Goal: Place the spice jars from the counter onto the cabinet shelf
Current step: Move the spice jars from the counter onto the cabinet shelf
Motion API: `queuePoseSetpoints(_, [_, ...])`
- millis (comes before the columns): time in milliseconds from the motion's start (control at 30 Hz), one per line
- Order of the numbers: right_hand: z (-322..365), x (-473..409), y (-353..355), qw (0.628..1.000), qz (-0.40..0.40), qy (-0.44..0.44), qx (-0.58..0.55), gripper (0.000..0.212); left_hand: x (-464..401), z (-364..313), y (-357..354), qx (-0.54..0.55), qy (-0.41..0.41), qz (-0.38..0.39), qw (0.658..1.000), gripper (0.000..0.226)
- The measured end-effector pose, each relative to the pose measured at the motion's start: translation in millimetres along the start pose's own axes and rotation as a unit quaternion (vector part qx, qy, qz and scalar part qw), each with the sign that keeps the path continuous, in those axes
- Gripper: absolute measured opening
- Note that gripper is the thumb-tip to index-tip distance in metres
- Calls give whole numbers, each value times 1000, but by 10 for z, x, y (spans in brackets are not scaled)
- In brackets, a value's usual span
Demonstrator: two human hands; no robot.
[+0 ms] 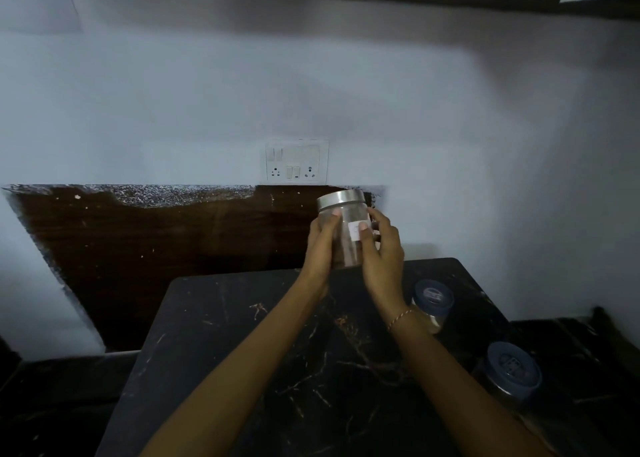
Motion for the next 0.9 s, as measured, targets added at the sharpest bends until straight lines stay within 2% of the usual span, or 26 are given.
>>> queuePoseSetpoints(100, [30, -60, 75, 995, 32, -35, -85, 18, -7, -34, 57, 65, 19, 0, 998, 47])
queuePoseSetpoints(200, [39, -66, 24, 976, 151, -79, -131, 22, 28, -55, 46, 109, 28, 48, 993, 37])
queuePoseSetpoints(267, [73, -15, -17, 967, 200, -77, -140, 30, 26, -70, 36, 103, 15, 73, 992, 30])
queuePoseSetpoints(433, [139, 45, -5, 957, 230, -56, -168, 43, 28, -176, 23, 102, 18, 101, 990, 40])
queuePoseSetpoints(567, [187, 28, 71, 939, 247, -66, -229, 34, 19, -209, -54, 90, 16, 132, 987, 42])
queuePoseSetpoints(733, [195, -159, 167, 932, 226, -65, -277, 56, -94, -313, -202, 44, 18, 162, 986, 42])
queuePoseSetpoints(900, [221, -506, 348, 938, 207, -47, -275, 48, -296, -490, -381, -41, -31, 116, 992, 39])
Point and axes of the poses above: each hand's wrist, its own x-axis away from the middle knuckle, its own y-axis out of the back of the hand, z = x × y, the point moved 5 cm from there along -x, towards the middle knuckle, and after that the axes turned 9 degrees about x, right-handed, at the moved point
